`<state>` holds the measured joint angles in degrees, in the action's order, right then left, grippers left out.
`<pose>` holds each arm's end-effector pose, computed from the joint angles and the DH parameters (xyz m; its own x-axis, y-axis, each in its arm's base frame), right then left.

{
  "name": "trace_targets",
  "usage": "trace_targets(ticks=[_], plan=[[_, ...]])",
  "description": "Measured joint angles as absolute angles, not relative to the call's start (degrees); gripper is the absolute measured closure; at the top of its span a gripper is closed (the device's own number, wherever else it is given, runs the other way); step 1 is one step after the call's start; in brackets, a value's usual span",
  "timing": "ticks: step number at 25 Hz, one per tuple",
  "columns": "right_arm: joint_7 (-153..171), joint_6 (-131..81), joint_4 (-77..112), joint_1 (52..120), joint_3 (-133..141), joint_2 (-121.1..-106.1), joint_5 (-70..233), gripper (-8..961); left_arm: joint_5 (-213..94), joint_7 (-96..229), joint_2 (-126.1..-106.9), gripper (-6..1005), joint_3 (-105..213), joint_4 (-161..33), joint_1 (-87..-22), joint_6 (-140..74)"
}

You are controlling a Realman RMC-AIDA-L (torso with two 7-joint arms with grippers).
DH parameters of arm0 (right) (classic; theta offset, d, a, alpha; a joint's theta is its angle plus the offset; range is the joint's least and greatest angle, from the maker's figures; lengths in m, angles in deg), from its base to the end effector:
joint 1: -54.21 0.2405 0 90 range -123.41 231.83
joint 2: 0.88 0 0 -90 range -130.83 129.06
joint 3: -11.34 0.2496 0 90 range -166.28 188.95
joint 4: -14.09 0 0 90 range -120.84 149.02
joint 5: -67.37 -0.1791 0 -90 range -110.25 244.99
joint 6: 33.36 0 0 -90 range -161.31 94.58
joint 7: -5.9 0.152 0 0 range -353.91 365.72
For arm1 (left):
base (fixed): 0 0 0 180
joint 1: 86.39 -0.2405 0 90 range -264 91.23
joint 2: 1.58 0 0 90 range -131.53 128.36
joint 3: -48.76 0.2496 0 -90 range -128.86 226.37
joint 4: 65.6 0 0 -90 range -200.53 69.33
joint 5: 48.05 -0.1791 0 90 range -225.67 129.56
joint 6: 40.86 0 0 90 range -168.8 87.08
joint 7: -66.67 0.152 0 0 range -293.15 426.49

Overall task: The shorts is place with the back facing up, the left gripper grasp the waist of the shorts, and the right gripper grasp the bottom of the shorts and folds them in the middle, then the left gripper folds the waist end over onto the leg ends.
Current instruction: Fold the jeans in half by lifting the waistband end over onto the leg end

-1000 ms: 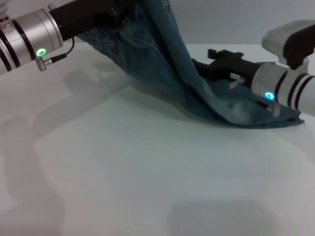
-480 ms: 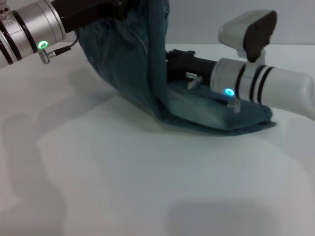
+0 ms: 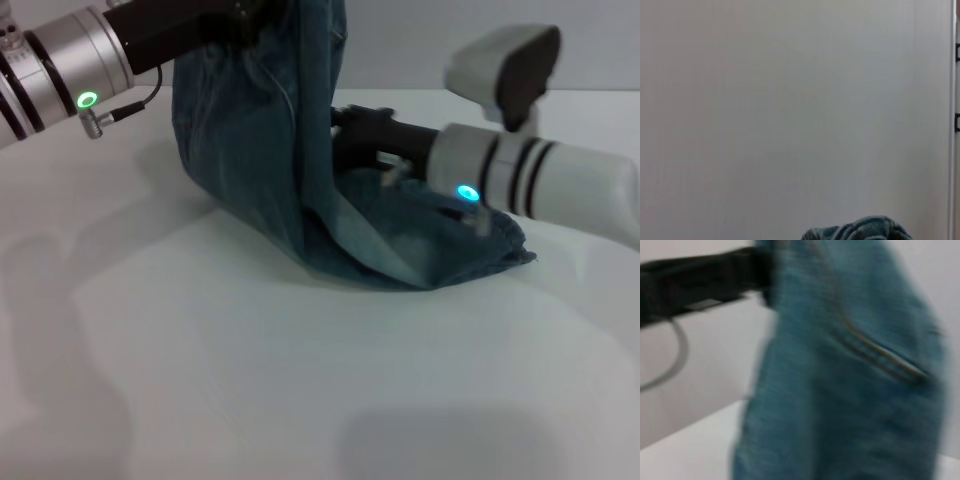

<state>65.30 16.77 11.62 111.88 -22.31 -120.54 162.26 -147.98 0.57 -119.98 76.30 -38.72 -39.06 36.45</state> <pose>0.1508 0.3966 -0.0913 0.7132 -0.3698 -0.5954 -0.6180 -0.7325 -0.2853 -0.1477 0.4013 0.0239 0.6784 0.0017 0.7347 0.4171 -0.8241 -0.3832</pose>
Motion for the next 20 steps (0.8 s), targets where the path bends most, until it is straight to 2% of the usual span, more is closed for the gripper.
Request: trace_targets(ticks=[11,20], plan=[[65.23,16.63,19.53,98.09,-21.54,-120.23,151.69,277,-147.16,1.05,-120.27,885,82.34,-40.05,-39.28,34.38],[64.04,15.56,22.31,93.59,-21.53,-120.05,145.10,277,-137.03,4.12,-120.59,875,94.59,-42.72,-38.87,31.99]])
